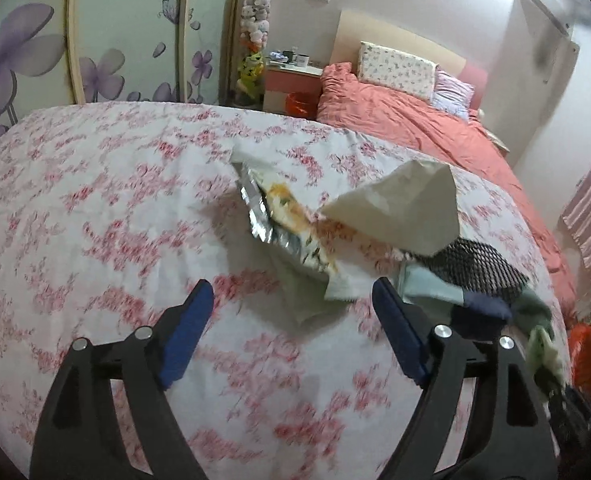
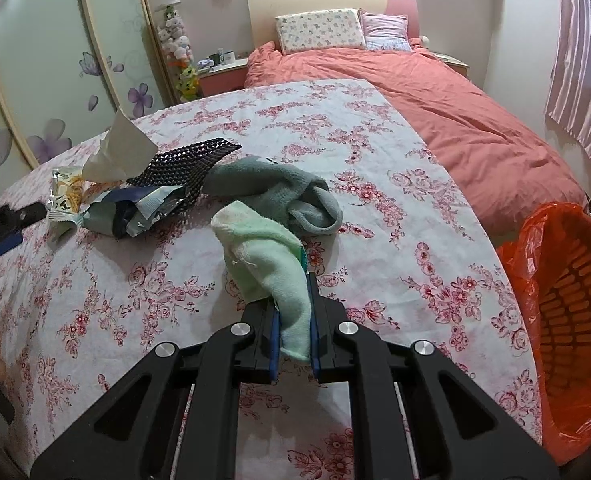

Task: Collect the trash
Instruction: 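Grasp the silver snack bag with the left tool while the right tool holds the towel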

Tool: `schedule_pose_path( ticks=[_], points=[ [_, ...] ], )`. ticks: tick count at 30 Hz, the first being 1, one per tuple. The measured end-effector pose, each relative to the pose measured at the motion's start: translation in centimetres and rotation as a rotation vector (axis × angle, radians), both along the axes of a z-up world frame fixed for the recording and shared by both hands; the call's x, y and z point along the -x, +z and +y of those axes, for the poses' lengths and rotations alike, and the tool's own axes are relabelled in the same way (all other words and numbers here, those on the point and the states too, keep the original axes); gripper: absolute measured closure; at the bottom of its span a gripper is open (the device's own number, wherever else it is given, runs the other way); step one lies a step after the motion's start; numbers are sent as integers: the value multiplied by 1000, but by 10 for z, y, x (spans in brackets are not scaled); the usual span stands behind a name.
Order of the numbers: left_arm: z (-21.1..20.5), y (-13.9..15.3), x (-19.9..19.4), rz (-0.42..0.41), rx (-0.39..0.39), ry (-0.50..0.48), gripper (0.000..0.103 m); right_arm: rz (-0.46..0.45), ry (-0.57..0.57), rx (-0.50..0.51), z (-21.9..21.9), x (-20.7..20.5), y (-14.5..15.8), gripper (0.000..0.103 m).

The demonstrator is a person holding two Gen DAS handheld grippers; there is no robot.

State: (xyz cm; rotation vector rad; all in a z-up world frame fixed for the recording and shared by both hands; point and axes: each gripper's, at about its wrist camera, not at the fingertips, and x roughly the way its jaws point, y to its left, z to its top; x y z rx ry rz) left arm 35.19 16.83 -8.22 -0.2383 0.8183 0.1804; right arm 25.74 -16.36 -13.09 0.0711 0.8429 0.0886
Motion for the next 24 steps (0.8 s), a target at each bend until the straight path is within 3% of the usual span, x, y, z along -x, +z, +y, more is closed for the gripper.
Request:
schedule_pose_path(
  ticks=[3, 9, 13, 24],
  points=[
    [-4, -7, -24, 48, -48, 36, 25, 4, 1, -1, 0, 0, -1, 92],
    [3, -25, -49, 107, -51, 90, 41, 8, 3, -1, 0, -1, -1, 91],
    [2, -24, -52, 102, -44, 56, 63, 9, 2, -5, 0, -1, -2, 91],
    [7, -27, 8, 78, -22, -119, 63, 10, 3, 2, 1, -1, -3, 91]
  ],
)
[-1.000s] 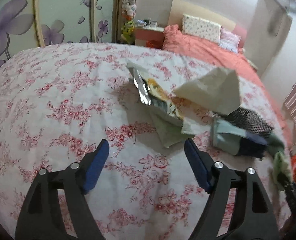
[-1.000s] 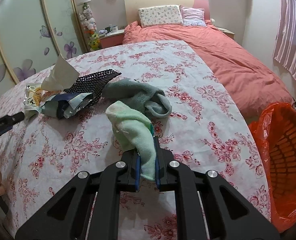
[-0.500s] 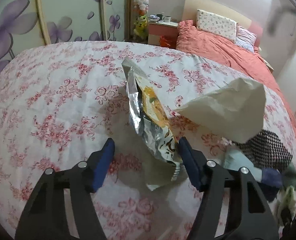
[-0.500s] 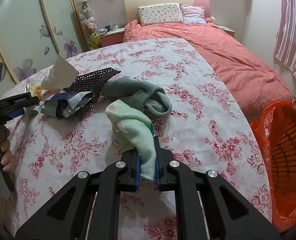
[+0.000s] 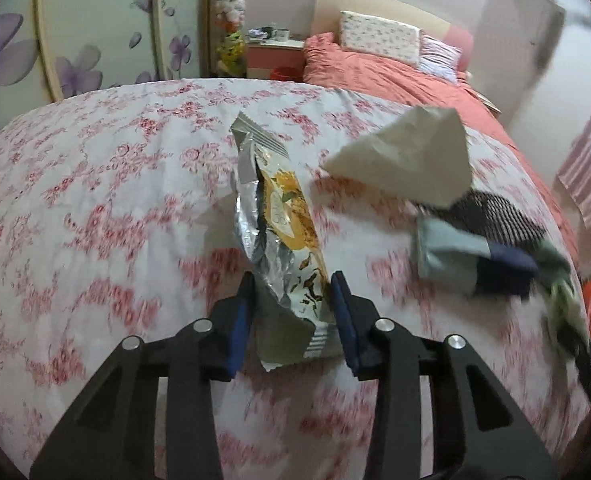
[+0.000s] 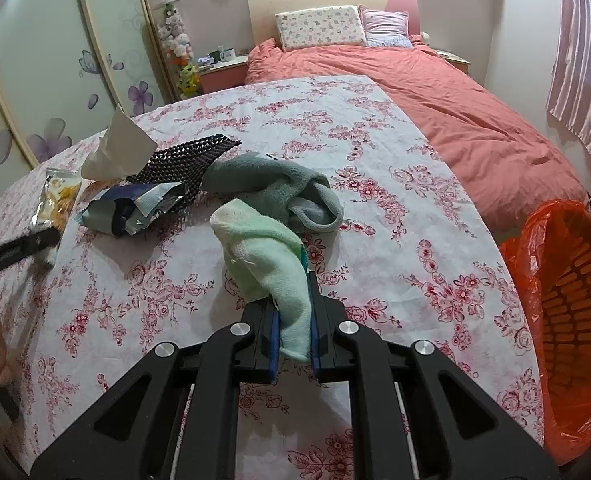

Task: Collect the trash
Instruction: 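Grasp the silver snack bag with the left tool while the right tool holds the towel, then carry the snack bag and towel to the orange basket and open both tools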

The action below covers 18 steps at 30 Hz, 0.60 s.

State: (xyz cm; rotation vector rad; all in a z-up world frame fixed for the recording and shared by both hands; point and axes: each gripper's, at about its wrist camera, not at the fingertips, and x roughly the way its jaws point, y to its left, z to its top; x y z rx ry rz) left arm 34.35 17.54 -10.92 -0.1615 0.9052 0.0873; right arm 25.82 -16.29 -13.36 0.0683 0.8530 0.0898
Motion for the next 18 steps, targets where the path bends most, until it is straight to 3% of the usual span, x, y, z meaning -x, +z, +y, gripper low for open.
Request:
schedule_pose_path(
  ticks=[18],
  points=[
    [8, 0, 9, -32, 40, 24, 62, 6, -5, -37, -5, 0, -2, 91]
  ],
)
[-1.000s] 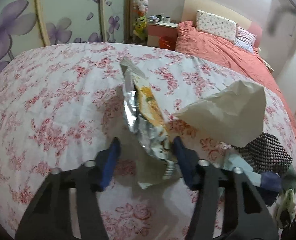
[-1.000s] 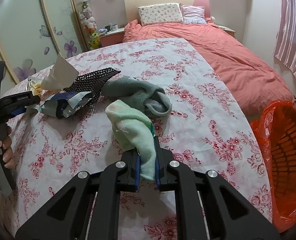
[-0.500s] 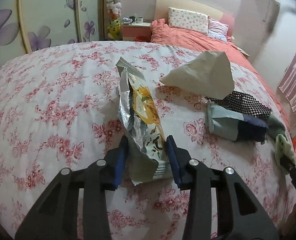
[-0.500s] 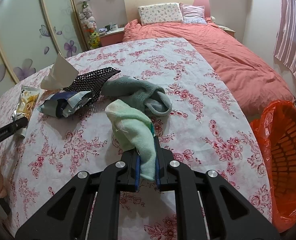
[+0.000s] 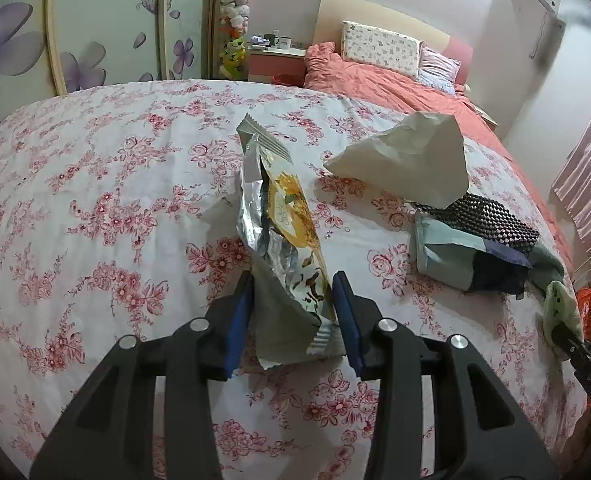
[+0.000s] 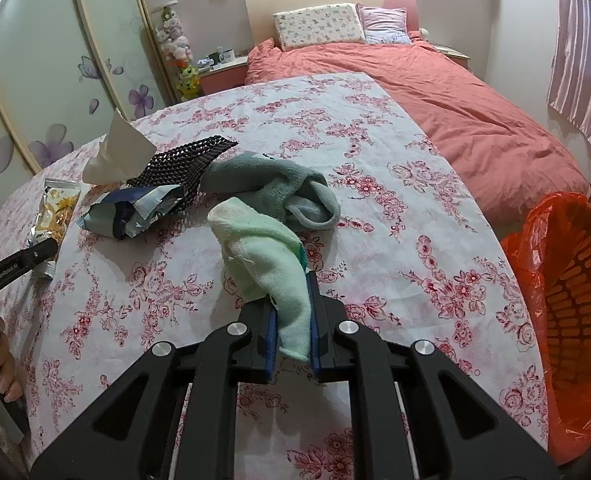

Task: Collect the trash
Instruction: 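Carry the snack bag and towel to the orange basket and open both tools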

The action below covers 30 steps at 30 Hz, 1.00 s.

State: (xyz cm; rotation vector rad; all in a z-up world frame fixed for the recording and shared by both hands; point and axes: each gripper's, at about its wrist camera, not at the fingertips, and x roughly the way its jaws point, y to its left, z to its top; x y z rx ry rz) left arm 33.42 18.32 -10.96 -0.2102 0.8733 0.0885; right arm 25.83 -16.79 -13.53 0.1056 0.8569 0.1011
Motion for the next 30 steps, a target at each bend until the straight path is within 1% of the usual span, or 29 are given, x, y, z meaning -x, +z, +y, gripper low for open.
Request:
schedule_pose_path(
  ticks=[8, 10, 13, 15, 19, 23, 30],
  points=[
    [1, 0, 1, 0, 0, -3, 61, 3, -1, -24, -3, 0, 0, 91],
    [0, 0, 1, 0, -5, -6, 60, 1, -1, -13, -3, 0, 0, 91],
    [-5, 1, -1, 6, -27, -14, 61, -6, 13, 32, 3, 3, 2, 91],
    [-6, 1, -1, 7, -36, -11, 67, -6, 24, 25, 5, 6, 2, 91],
    [-9, 3, 0, 1, -56, -24, 72, -23, 19, -1, 0, 11, 6, 92],
    [-17, 11, 7, -21, -97, -47, 73, -52, 9, -20, -4, 20, 18, 92],
    [-37, 41, 25, -82, -83, -100, 73, -110, -13, -33, -16, 38, 44, 92]
  ],
)
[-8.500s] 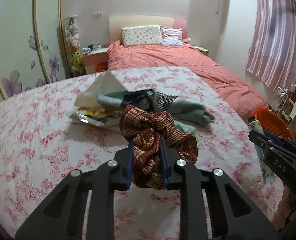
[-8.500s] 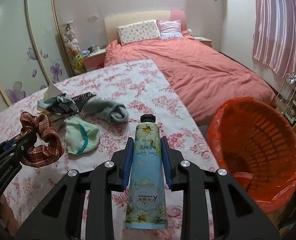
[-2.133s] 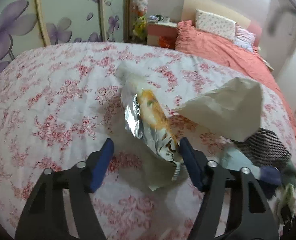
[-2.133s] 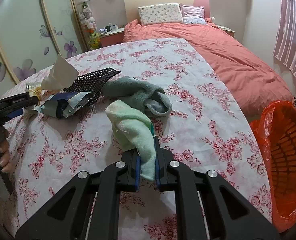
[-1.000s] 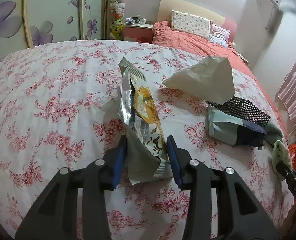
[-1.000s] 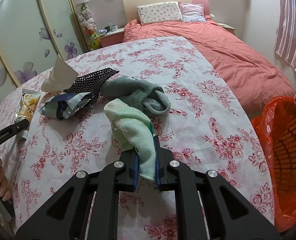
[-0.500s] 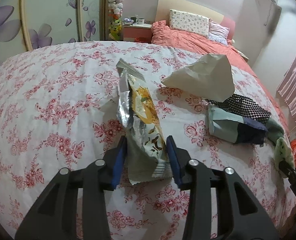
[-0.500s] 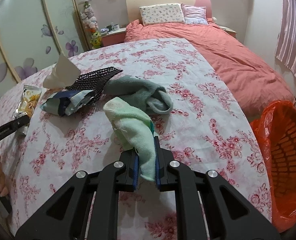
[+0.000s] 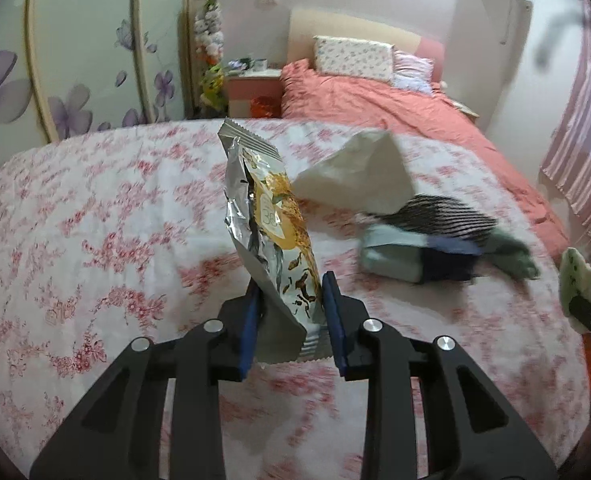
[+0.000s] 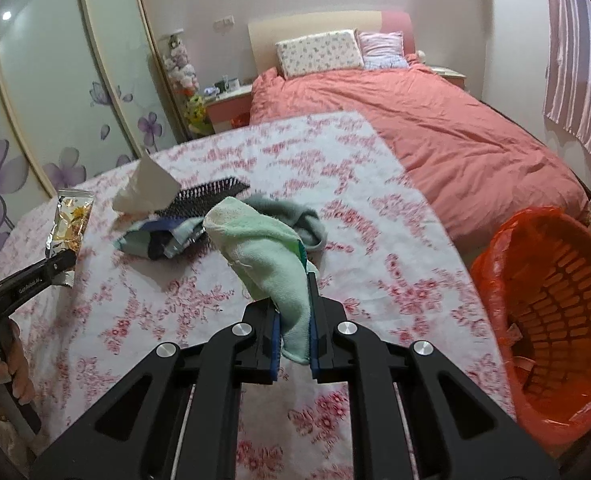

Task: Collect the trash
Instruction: 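Carry the snack bag and towel to the orange basket and open both tools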

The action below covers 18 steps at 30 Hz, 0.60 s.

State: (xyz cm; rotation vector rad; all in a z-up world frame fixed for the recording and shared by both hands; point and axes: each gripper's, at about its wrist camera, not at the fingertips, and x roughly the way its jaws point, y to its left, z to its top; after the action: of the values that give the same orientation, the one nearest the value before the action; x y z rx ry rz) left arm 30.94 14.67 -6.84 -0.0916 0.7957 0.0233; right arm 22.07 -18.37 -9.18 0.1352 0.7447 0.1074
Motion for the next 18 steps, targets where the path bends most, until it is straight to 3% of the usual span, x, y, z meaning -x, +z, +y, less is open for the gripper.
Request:
schedule_pose_path(
  ticks=[10, 18],
  points=[
    [-78, 47, 30, -97, 19, -180, 73, -66, -90, -21, -37, 29, 29, 92],
    [-152, 64, 47, -133, 55, -354, 73, -100, -195, -47, -81, 48, 37, 92]
  ],
)
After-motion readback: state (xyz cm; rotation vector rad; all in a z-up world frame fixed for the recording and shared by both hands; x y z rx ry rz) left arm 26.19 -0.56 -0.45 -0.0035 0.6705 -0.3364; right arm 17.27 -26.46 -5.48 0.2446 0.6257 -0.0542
